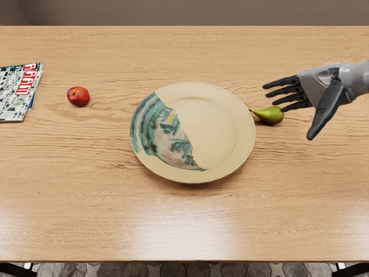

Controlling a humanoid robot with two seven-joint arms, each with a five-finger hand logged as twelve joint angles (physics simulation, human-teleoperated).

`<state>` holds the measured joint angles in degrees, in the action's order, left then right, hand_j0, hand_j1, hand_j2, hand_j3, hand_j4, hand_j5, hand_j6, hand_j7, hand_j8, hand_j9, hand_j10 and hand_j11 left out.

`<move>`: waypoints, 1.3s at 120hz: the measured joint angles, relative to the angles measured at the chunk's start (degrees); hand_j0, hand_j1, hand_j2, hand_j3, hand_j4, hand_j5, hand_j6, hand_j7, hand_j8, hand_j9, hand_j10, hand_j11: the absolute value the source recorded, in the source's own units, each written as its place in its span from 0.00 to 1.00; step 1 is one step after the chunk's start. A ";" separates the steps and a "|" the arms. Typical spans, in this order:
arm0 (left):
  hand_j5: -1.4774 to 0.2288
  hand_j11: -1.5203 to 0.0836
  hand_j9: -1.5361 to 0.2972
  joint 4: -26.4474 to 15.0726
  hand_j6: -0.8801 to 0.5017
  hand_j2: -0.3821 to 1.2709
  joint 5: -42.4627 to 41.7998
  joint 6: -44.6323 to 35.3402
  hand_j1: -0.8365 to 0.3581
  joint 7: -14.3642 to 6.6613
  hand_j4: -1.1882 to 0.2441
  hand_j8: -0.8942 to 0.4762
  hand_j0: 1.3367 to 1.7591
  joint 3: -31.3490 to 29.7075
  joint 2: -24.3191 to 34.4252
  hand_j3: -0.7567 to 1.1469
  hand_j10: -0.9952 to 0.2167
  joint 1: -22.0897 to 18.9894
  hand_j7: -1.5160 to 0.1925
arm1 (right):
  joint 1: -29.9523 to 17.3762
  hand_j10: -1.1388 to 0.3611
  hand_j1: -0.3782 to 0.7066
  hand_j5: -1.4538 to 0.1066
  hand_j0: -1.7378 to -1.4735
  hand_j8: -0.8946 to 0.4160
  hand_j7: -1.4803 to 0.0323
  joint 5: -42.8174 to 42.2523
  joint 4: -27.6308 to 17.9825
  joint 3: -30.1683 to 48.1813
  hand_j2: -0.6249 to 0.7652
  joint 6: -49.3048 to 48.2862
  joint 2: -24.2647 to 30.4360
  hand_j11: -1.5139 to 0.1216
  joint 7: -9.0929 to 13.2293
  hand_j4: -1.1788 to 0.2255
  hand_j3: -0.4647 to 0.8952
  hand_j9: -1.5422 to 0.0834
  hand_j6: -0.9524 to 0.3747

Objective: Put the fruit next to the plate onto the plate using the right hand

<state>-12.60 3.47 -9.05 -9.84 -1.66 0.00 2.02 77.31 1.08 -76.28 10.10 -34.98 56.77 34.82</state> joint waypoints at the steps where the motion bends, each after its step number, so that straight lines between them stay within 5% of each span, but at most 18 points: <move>1: 0.87 0.95 0.84 0.00 0.64 0.23 0.00 0.00 0.99 0.00 0.83 0.65 0.76 0.00 0.00 0.40 0.82 0.00 0.89 | -0.09 0.75 0.05 0.92 0.30 0.67 0.96 -0.01 -0.24 -0.04 0.45 0.00 0.20 0.91 0.01 0.83 0.34 0.94 0.70; 18: 0.87 0.95 0.84 0.00 0.64 0.23 0.01 0.00 0.99 0.00 0.83 0.65 0.76 0.01 0.00 0.40 0.82 0.00 0.89 | -0.34 0.75 0.05 0.92 0.30 0.67 0.96 -0.59 -0.71 -0.23 0.45 -0.05 -0.03 0.91 0.14 0.83 0.34 0.94 0.70; 30: 0.87 0.95 0.84 0.00 0.64 0.23 0.04 0.00 0.99 0.00 0.83 0.65 0.76 0.00 0.00 0.40 0.82 0.00 0.89 | 5.59 0.75 0.05 0.92 0.30 0.67 0.96 -5.63 0.50 -1.61 0.45 1.91 -2.88 0.91 0.16 0.83 0.34 0.94 0.70; 45: 0.87 0.95 0.84 0.02 0.64 0.23 0.03 0.00 0.99 0.00 0.83 0.65 0.76 0.00 0.00 0.40 0.82 0.00 0.89 | 19.86 0.75 0.05 0.92 0.30 0.67 0.96 -10.24 5.34 -19.49 0.45 17.37 -11.46 0.91 0.18 0.83 0.34 0.94 0.70; 60: 0.87 0.95 0.84 0.01 0.64 0.23 0.01 0.00 0.99 0.00 0.83 0.65 0.76 -0.01 0.00 0.40 0.82 0.00 0.89 | 25.16 0.74 0.05 0.91 0.30 0.66 0.96 -14.03 6.76 -31.90 0.45 33.74 -19.33 0.91 0.18 0.82 0.34 0.93 0.70; 97: 0.87 0.95 0.84 0.01 0.64 0.23 0.00 0.00 0.99 0.00 0.83 0.65 0.76 -0.01 0.00 0.40 0.82 0.00 0.89 | 19.95 0.74 0.05 0.91 0.30 0.66 0.96 -22.09 7.14 -37.49 0.45 58.47 -33.91 0.91 0.18 0.82 0.34 0.93 0.70; 156: 0.87 0.95 0.84 0.00 0.64 0.23 0.01 0.00 0.99 0.00 0.83 0.65 0.76 0.00 0.00 0.40 0.82 0.00 0.89 | 7.81 0.72 0.08 0.89 0.30 0.64 0.93 -33.41 11.44 -37.97 0.44 62.02 -36.60 0.88 0.18 0.80 0.34 0.91 0.68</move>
<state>-12.60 3.48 -9.05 -9.84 -1.66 0.00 2.02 85.12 -32.33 -64.83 -27.87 27.04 20.17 35.00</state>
